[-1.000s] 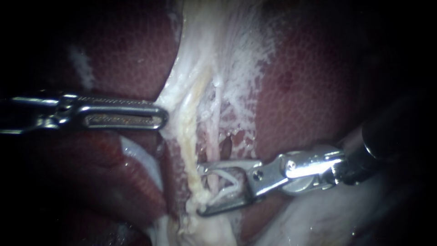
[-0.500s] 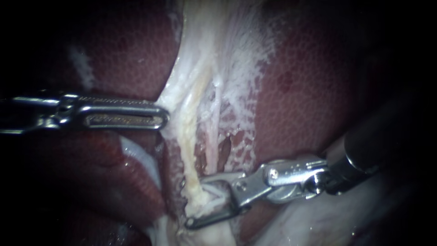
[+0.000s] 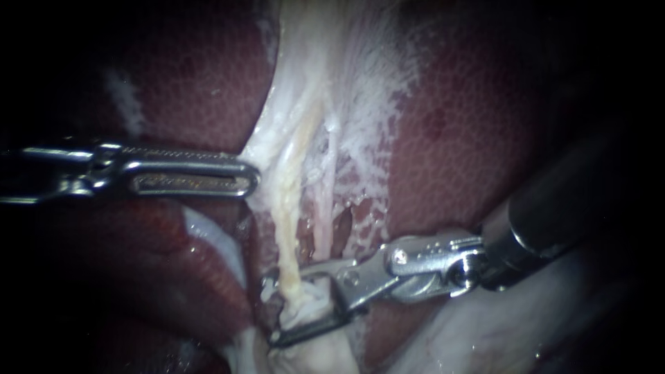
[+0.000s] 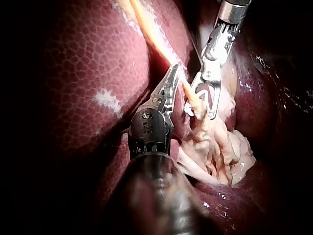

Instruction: Clipping first clip left tube

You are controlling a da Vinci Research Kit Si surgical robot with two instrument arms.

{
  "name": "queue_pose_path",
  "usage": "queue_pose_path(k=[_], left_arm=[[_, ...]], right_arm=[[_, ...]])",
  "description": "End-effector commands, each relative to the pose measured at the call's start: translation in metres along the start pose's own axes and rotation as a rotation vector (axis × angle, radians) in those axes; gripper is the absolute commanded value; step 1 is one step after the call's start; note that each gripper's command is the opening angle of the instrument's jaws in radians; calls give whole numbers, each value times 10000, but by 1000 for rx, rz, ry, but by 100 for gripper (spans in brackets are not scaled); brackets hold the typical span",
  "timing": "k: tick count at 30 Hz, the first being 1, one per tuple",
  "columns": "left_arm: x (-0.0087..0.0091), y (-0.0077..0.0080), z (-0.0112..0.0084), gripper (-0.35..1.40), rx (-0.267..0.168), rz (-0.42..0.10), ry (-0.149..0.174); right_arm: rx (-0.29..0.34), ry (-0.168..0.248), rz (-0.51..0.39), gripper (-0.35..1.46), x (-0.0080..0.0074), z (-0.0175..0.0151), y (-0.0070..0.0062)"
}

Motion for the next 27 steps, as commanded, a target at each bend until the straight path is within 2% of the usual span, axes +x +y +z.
queue_pose_path(k=[1, 8, 12, 13, 14, 17, 19, 27], left_arm=[[0, 0, 0, -35, 0, 0, 0], [1, 0, 1, -35, 0, 1, 0], [1, 0, 1, -35, 0, 1, 0], [1, 0, 1, -35, 0, 1, 0], [1, 0, 1, -35, 0, 1, 0], [1, 0, 1, -35, 0, 1, 0], [1, 0, 1, -35, 0, 1, 0], [1, 0, 1, -35, 0, 1, 0]], right_arm=[[-1, 1, 0, 43, 1, -1, 1], [0, 2, 1, 41, 4, -1, 2], [0, 2, 1, 31, 3, -2, 1], [1, 2, 0, 22, 3, -2, 1], [2, 2, 18, 5, 3, -3, 1], [10, 5, 35, -21, 4, -6, 1], [12, 5, 36, -33, 5, -8, 1], [26, 1, 43, -35, 8, -10, 2]])
